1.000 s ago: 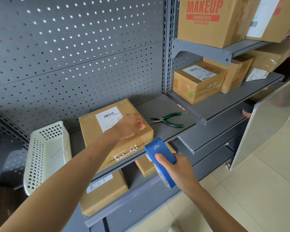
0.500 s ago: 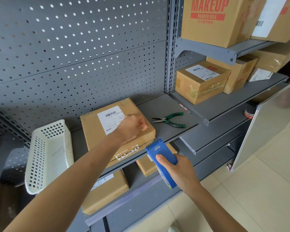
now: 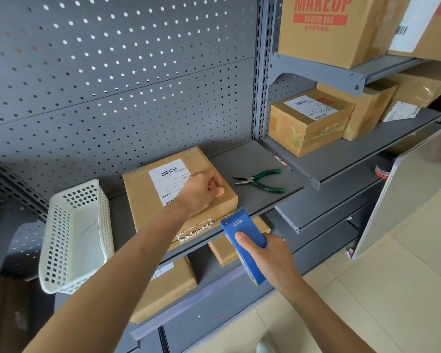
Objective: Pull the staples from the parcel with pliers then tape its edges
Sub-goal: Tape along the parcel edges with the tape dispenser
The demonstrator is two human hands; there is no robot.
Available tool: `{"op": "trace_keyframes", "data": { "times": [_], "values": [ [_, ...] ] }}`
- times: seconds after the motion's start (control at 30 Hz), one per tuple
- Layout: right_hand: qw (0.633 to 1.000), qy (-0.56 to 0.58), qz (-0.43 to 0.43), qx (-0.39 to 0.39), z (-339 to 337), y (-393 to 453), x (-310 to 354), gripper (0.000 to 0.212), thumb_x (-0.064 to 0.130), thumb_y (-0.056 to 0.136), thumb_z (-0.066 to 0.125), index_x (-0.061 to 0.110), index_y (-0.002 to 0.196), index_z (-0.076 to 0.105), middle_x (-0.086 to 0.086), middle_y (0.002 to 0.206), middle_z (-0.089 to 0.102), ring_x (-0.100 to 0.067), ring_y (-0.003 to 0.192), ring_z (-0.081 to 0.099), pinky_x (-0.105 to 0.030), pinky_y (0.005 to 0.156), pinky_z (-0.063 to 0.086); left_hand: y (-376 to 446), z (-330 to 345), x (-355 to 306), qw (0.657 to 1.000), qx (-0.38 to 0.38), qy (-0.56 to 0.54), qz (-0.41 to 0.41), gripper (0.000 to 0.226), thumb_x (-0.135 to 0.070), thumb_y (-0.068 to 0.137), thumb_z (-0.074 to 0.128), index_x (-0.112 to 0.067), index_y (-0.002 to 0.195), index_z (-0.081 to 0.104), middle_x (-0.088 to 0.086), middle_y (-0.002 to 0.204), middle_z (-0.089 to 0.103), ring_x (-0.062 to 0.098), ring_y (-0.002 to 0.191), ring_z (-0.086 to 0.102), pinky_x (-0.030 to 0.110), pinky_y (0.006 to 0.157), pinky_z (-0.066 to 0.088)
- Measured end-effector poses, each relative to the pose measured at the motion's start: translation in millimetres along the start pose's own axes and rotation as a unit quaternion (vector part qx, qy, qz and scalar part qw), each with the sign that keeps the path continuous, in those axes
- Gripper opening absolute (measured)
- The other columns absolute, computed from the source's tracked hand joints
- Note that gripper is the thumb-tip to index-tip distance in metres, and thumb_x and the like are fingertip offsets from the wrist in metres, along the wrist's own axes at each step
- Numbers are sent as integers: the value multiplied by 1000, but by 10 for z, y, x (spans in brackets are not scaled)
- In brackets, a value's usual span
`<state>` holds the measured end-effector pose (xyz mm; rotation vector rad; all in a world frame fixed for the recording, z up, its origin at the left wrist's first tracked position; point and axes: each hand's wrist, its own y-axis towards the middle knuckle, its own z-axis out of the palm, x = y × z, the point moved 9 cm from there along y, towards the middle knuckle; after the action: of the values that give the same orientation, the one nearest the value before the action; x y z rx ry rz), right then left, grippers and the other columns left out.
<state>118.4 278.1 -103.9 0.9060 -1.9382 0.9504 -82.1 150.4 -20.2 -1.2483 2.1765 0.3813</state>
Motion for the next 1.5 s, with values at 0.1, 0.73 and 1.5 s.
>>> {"op": "trace_keyframes", "data": {
  "times": [0.1, 0.73, 1.5],
  "values": [
    [1000, 1, 0, -1, 1, 9, -21, 71, 81, 73, 64, 11, 85, 65, 2, 67, 63, -11, 56, 60, -27, 58, 50, -7, 9, -4, 1000, -1, 8, 6, 6, -29, 97, 68, -30, 99, 63, -4, 89, 61, 14, 85, 56, 26, 69, 39],
    [999, -18, 31, 8, 92, 171, -5, 65, 79, 78, 68, 16, 72, 52, 6, 58, 53, -10, 49, 55, -24, 53, 43, 15, 40, 28, 1000, 5, 15, -1, 6, -29, 97, 66, -35, 96, 63, -5, 92, 59, 13, 86, 56, 24, 67, 38],
    [993, -103, 46, 37, 92, 299, 111, 81, 94, 63, 56, 15, 79, 58, -2, 76, 64, -21, 67, 66, -34, 64, 51, -14, 73, -104, 993, 2, 112, 30, 41, -49, 99, 57, -41, 139, 56, -9, 99, 47, 23, 122, 43, 43, 105, 41]
  ]
}}
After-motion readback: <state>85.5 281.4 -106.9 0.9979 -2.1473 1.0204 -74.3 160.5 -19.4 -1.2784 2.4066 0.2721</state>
